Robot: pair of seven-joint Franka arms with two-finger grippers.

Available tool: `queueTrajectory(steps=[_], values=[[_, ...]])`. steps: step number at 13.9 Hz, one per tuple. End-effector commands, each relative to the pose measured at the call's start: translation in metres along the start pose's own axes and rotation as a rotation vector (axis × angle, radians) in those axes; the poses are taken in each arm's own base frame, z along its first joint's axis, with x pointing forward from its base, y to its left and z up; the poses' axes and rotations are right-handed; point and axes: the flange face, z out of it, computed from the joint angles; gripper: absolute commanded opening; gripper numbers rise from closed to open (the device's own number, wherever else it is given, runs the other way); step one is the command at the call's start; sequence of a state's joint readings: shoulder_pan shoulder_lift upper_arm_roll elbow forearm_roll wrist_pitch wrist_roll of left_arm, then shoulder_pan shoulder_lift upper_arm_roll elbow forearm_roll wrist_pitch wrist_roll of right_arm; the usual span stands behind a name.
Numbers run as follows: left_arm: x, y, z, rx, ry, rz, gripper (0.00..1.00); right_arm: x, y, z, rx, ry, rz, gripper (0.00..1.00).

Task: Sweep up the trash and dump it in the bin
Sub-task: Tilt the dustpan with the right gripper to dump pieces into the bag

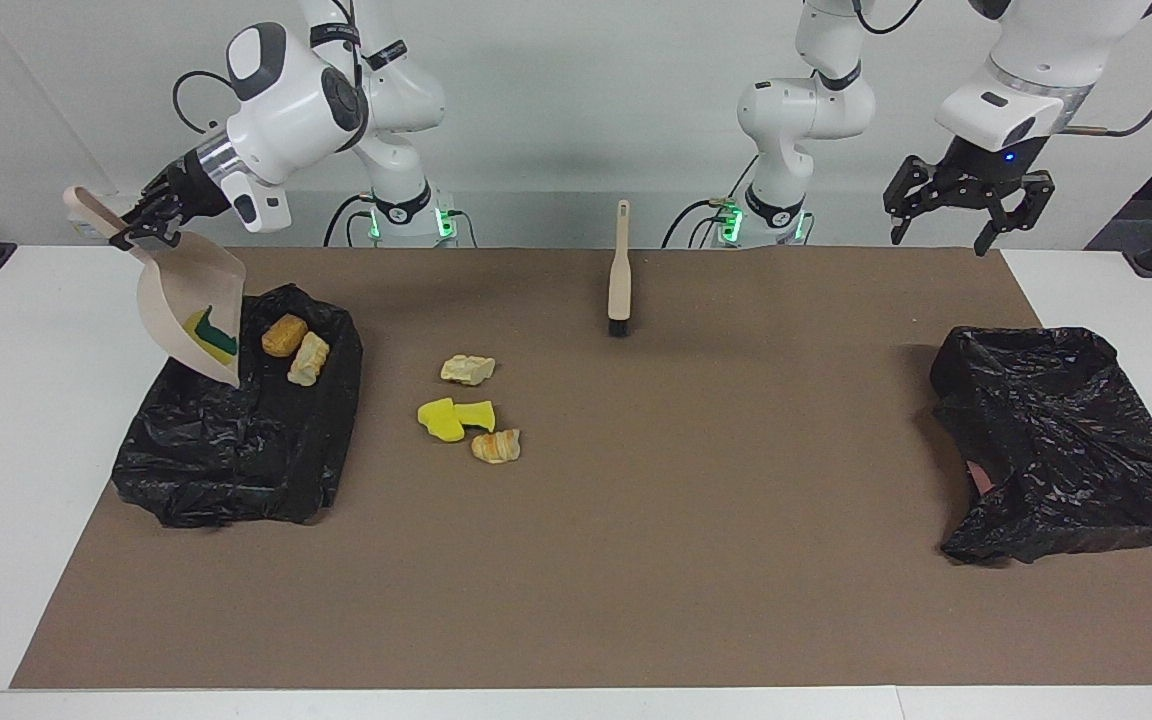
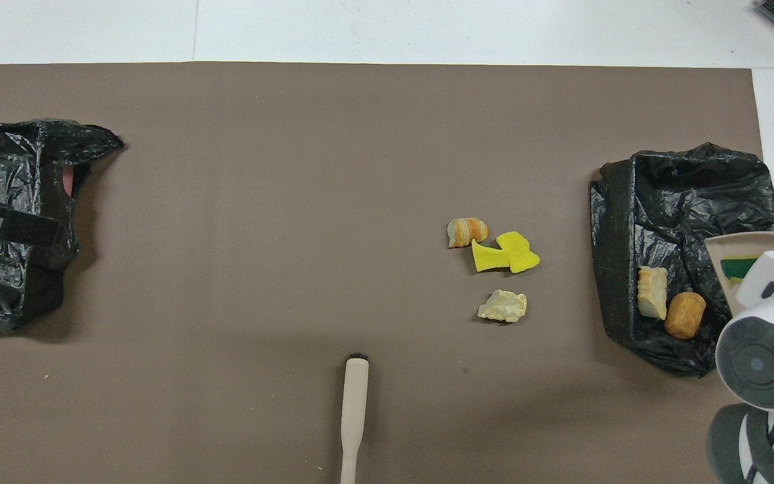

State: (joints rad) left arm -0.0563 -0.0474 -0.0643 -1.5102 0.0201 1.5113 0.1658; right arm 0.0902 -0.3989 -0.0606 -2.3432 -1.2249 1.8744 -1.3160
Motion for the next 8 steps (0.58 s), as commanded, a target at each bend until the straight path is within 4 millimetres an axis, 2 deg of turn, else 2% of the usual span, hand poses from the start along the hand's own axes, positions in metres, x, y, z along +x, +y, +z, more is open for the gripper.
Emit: queueTrajectory(steps=[1, 3, 7, 8], values=[[-0.004, -0.005, -0.007, 0.007, -0.013, 0.004, 1.0, 0.005, -0.001, -0.007, -0.108, -0.01, -0.063, 0.0], [-0.004, -0.005, -0.007, 0.007, -0.015, -0.002, 1.0, 0.008, 0.014, -0.01, -0.189, -0.077, -0.125, 0.0], [-0.005, -0.005, -0.008, 0.009, -0.015, -0.003, 1.0, 0.005, 0.011, 0.001, -0.15, -0.051, -0.109, 0.0], [-0.004, -0.005, -0.007, 0.008, -0.017, -0.002, 1.0, -0.002, 0.009, -0.002, -0.142, -0.053, -0.099, 0.0]])
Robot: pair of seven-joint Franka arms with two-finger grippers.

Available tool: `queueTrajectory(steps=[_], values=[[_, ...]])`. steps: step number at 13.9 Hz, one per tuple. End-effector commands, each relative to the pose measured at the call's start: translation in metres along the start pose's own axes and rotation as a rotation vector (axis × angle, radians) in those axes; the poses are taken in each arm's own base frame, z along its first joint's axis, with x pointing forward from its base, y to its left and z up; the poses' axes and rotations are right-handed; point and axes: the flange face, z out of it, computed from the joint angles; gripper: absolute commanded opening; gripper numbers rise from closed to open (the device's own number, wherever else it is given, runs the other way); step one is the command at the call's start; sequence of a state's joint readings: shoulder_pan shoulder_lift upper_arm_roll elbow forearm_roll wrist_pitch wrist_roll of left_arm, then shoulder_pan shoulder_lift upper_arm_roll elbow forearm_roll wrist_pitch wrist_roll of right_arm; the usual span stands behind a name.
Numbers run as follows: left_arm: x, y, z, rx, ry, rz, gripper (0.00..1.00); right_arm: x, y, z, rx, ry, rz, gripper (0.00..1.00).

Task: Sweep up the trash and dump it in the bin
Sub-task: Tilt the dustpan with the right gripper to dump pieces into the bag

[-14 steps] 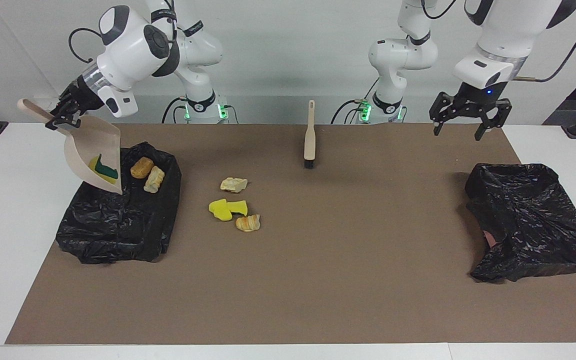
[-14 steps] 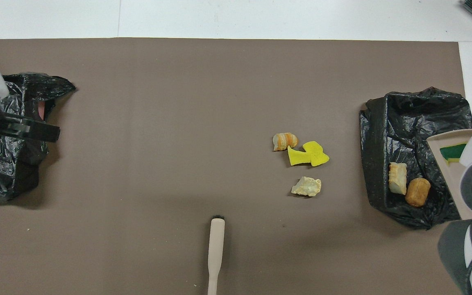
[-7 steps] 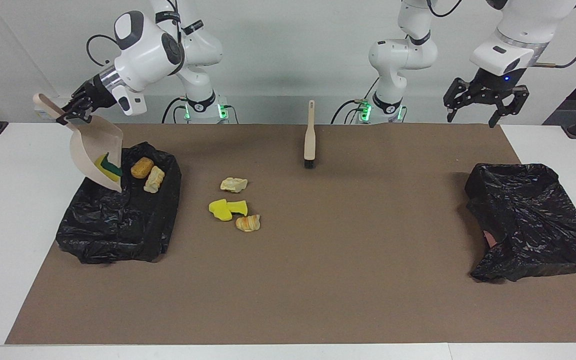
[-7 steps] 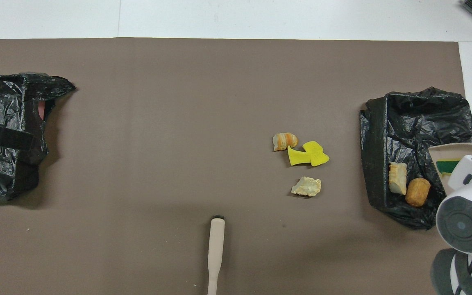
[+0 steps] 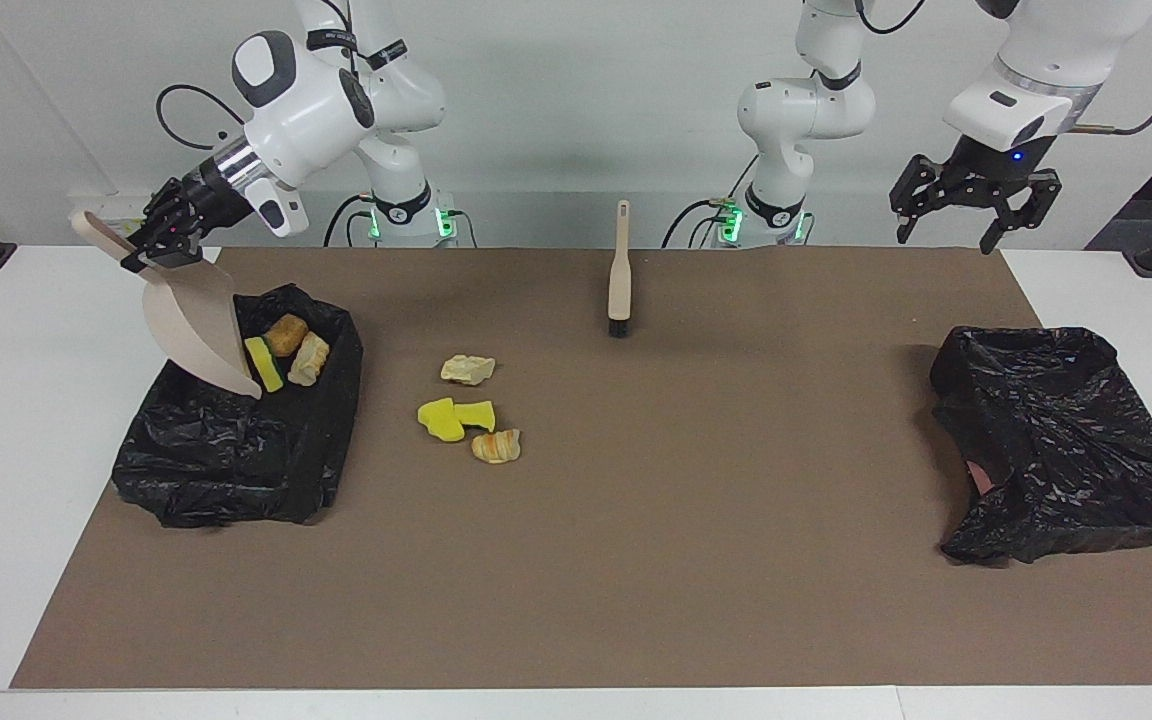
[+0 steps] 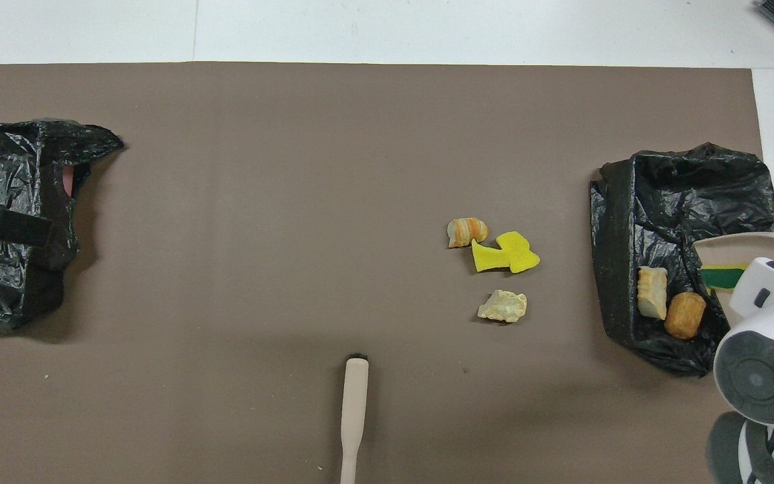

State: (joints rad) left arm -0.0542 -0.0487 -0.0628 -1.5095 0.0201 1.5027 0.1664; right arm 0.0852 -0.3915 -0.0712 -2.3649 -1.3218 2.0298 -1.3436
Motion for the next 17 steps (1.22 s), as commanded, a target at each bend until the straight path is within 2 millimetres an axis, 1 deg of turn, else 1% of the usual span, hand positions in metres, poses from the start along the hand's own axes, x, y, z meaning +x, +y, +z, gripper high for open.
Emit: queueTrajectory(steps=[1, 3, 4, 5, 6, 7, 8, 9, 10, 11, 12, 14, 15, 16, 17], values=[[-0.003, -0.004, -0.007, 0.01, -0.008, 0.0, 1.0, -0.021, -0.008, -0.002, 0.038, 0.011, -0.002, 0.0], [-0.003, -0.004, -0.007, 0.01, -0.008, 0.0, 1.0, -0.058, -0.01, -0.018, 0.098, 0.147, 0.064, 0.0], [-0.002, -0.004, -0.007, 0.009, -0.01, 0.001, 1.0, -0.071, -0.012, -0.024, 0.133, 0.195, 0.108, 0.0], [-0.003, -0.004, -0.007, 0.01, -0.008, 0.0, 1.0, -0.078, -0.016, -0.028, 0.166, 0.228, 0.142, 0.0], [-0.003, -0.004, -0.007, 0.01, -0.008, 0.0, 1.0, -0.081, -0.017, -0.036, 0.188, 0.271, 0.172, 0.0], [-0.002, -0.004, -0.007, 0.009, -0.01, 0.001, 1.0, -0.081, -0.014, -0.049, 0.197, 0.312, 0.2, 0.0], [-0.002, -0.004, -0.007, 0.009, -0.01, 0.001, 1.0, -0.082, -0.016, -0.056, 0.234, 0.351, 0.241, 0.0], [-0.003, -0.004, -0.007, 0.01, -0.008, 0.0, 1.0, -0.077, -0.015, -0.067, 0.274, 0.388, 0.303, 0.0], [-0.003, -0.004, -0.007, 0.009, -0.01, -0.001, 1.0, -0.068, -0.012, -0.081, 0.307, 0.438, 0.368, 0.0], [-0.003, -0.004, -0.006, 0.009, -0.011, 0.0, 1.0, -0.061, -0.01, -0.09, 0.333, 0.49, 0.428, 0.0], [-0.002, -0.004, -0.007, 0.009, -0.01, 0.001, 1.0, -0.057, -0.008, -0.099, 0.362, 0.532, 0.506, 0.0], [-0.002, -0.004, -0.007, 0.009, -0.01, 0.001, 1.0, -0.043, -0.005, -0.11, 0.466, 0.639, 0.703, 0.0], [-0.003, -0.004, -0.006, 0.009, -0.011, 0.001, 1.0, -0.035, -0.003, -0.12, 0.521, 0.667, 0.787, 0.0], [-0.003, -0.004, -0.006, 0.009, -0.011, 0.001, 1.0, -0.026, 0.002, -0.137, 0.583, 0.684, 0.892, 0.0], [-0.003, -0.004, -0.006, 0.009, -0.011, 0.001, 1.0, -0.011, 0.01, -0.149, 0.668, 0.682, 0.986, 0.0]])
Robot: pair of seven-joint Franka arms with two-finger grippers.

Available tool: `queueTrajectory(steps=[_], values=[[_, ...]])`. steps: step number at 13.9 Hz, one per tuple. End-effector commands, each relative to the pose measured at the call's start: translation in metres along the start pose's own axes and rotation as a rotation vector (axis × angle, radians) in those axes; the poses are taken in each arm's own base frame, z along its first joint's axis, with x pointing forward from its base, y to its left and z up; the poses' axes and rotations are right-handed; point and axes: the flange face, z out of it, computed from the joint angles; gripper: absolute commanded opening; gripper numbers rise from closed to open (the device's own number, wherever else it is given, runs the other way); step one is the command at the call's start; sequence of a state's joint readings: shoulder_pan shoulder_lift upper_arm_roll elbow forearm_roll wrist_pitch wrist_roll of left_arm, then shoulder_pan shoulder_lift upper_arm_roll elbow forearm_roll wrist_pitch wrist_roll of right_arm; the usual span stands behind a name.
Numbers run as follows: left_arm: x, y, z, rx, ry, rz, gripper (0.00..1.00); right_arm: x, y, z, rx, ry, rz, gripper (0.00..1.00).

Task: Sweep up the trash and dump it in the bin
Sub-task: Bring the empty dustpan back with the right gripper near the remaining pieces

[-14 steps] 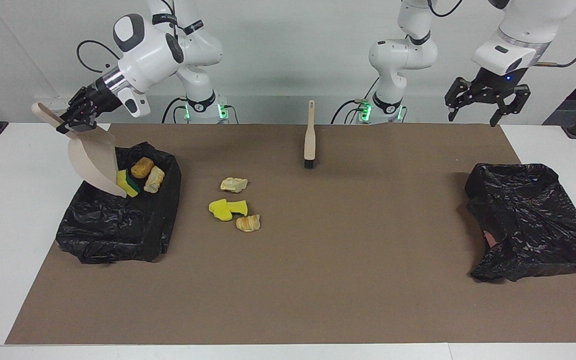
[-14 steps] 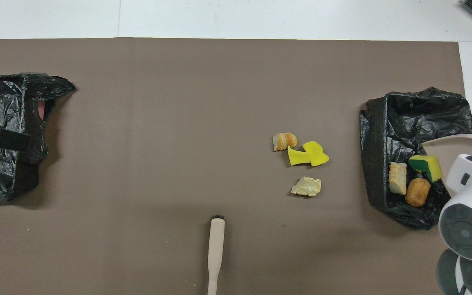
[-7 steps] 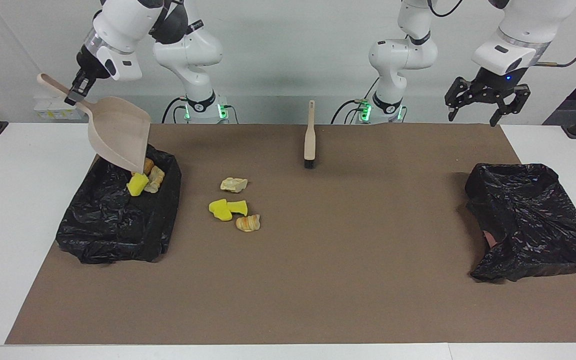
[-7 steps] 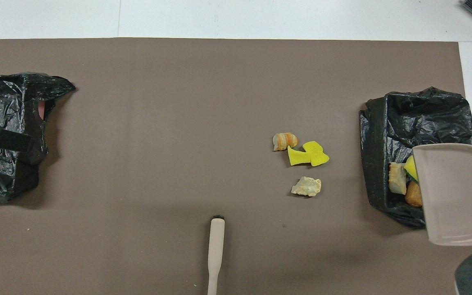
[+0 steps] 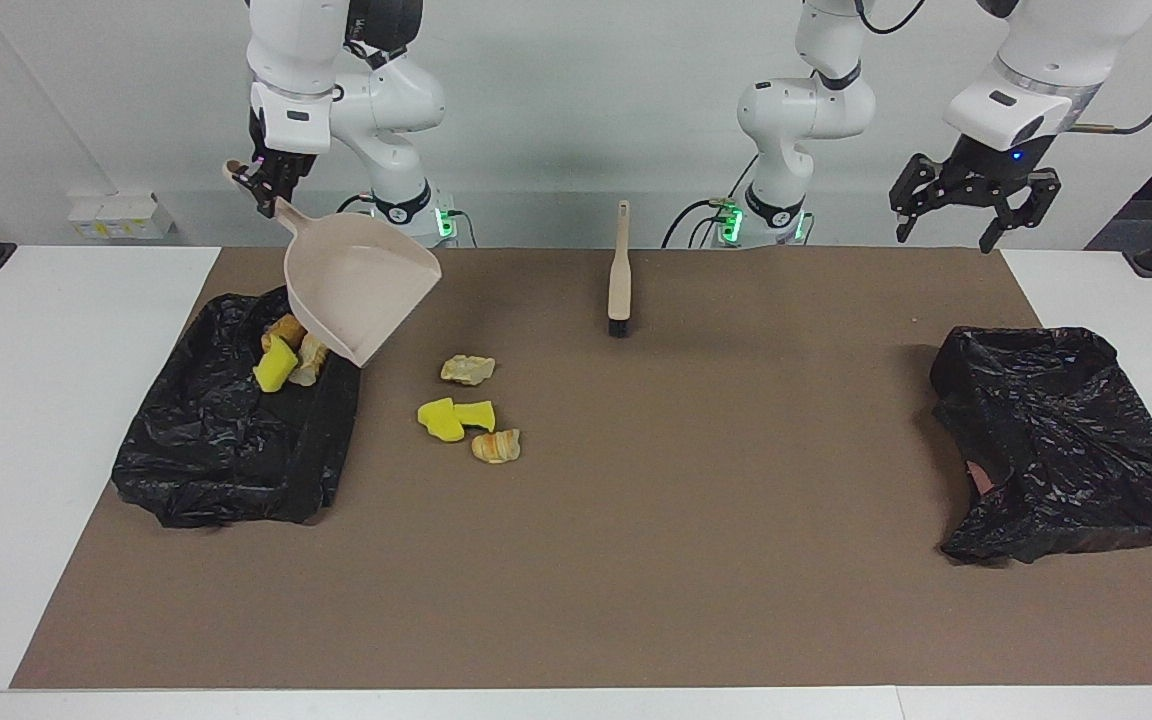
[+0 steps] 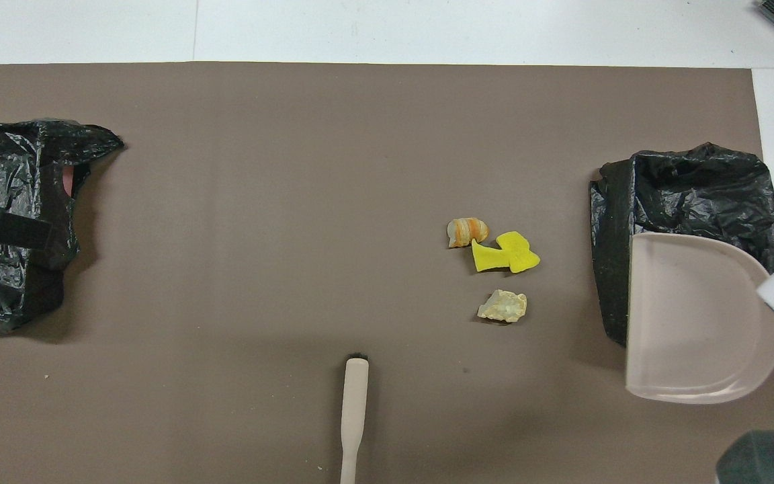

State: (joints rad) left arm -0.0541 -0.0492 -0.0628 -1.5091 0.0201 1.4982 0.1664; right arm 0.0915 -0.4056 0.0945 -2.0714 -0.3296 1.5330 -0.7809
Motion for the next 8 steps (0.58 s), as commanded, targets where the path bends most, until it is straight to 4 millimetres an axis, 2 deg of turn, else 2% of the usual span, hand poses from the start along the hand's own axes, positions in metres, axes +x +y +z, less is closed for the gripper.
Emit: queueTrajectory(steps=[1, 3, 6, 7, 8], values=[[-0.002, -0.004, -0.007, 0.01, -0.007, 0.001, 1.0, 0.046, -0.031, -0.013, 0.109, 0.029, 0.275, 0.0], [-0.002, -0.004, -0.007, 0.01, -0.007, 0.001, 1.0, 0.091, -0.052, -0.021, 0.196, 0.049, 0.485, 0.0], [-0.002, -0.004, -0.006, 0.009, -0.008, 0.001, 1.0, 0.175, -0.089, -0.03, 0.305, 0.056, 0.761, 0.0], [-0.003, -0.004, -0.007, 0.01, -0.007, -0.001, 1.0, 0.208, -0.101, -0.028, 0.339, 0.069, 0.853, 0.0], [-0.003, -0.004, -0.007, 0.01, -0.007, 0.001, 1.0, 0.242, -0.113, -0.018, 0.36, 0.071, 0.919, 0.0]])
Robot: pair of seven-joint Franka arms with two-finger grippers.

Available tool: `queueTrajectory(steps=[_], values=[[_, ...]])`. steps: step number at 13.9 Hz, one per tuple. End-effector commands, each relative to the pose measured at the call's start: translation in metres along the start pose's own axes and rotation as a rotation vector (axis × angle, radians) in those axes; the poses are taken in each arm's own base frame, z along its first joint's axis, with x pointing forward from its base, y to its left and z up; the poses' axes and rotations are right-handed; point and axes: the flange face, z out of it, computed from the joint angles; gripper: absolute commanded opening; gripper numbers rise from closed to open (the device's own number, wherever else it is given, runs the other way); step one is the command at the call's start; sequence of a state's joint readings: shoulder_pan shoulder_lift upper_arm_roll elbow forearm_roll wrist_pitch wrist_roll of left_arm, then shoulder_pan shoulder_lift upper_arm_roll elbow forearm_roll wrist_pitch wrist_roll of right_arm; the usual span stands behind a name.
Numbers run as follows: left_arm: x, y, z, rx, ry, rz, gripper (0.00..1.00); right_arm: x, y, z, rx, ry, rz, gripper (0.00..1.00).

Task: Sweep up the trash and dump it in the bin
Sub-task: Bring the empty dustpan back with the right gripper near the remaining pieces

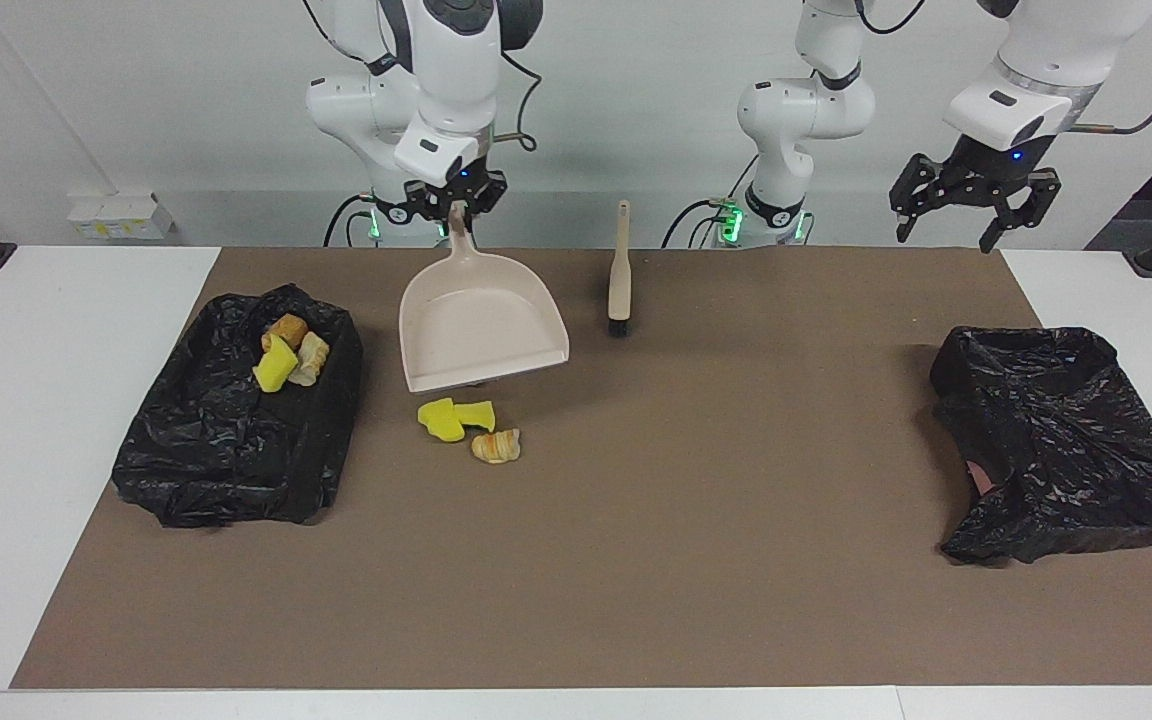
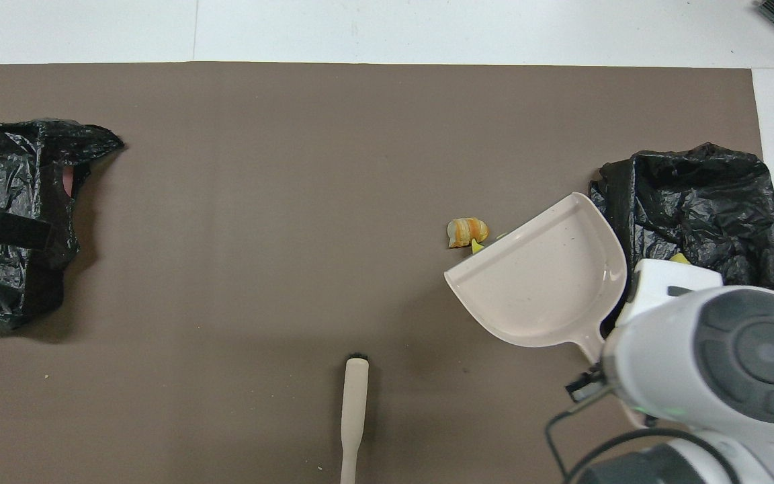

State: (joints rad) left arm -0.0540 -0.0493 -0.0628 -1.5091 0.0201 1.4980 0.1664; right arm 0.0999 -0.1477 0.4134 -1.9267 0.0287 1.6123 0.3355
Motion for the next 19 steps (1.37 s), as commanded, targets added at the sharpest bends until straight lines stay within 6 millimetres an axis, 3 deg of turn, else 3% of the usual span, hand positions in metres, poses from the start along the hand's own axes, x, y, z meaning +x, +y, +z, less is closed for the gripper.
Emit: queueTrajectory(steps=[1, 2, 5, 8, 10, 14, 16, 18, 19], values=[[-0.002, -0.004, -0.007, 0.01, -0.006, 0.001, 1.0, 0.046, -0.071, 0.035, 0.098, -0.024, 0.18, 0.0], [-0.002, -0.004, -0.006, 0.009, -0.008, 0.001, 1.0, 0.06, -0.094, 0.041, 0.129, -0.021, 0.201, 0.0], [-0.003, -0.003, -0.007, 0.009, -0.011, 0.001, 1.0, 0.099, -0.13, 0.039, 0.186, -0.006, 0.238, 0.0], [-0.003, -0.003, -0.008, 0.011, -0.002, -0.001, 1.0, 0.129, -0.158, 0.085, 0.199, 0.055, 0.28, 0.0], [-0.002, -0.003, -0.005, 0.011, -0.003, 0.001, 1.0, 0.139, -0.171, 0.109, 0.181, 0.082, 0.288, 0.0], [0.004, -0.005, -0.005, 0.017, 0.041, 0.009, 1.0, 0.151, -0.173, 0.12, 0.219, 0.14, 0.286, 0.0], [0.004, -0.01, -0.004, 0.018, 0.043, 0.0, 1.0, 0.153, -0.17, 0.125, 0.237, 0.15, 0.284, 0.38], [0.007, -0.01, 0.0, 0.014, 0.036, 0.002, 1.0, 0.152, -0.169, 0.133, 0.241, 0.153, 0.261, 0.55], [0.007, -0.01, 0.0, 0.015, 0.036, 0.002, 1.0, 0.151, -0.169, 0.134, 0.238, 0.154, 0.24, 0.56]])
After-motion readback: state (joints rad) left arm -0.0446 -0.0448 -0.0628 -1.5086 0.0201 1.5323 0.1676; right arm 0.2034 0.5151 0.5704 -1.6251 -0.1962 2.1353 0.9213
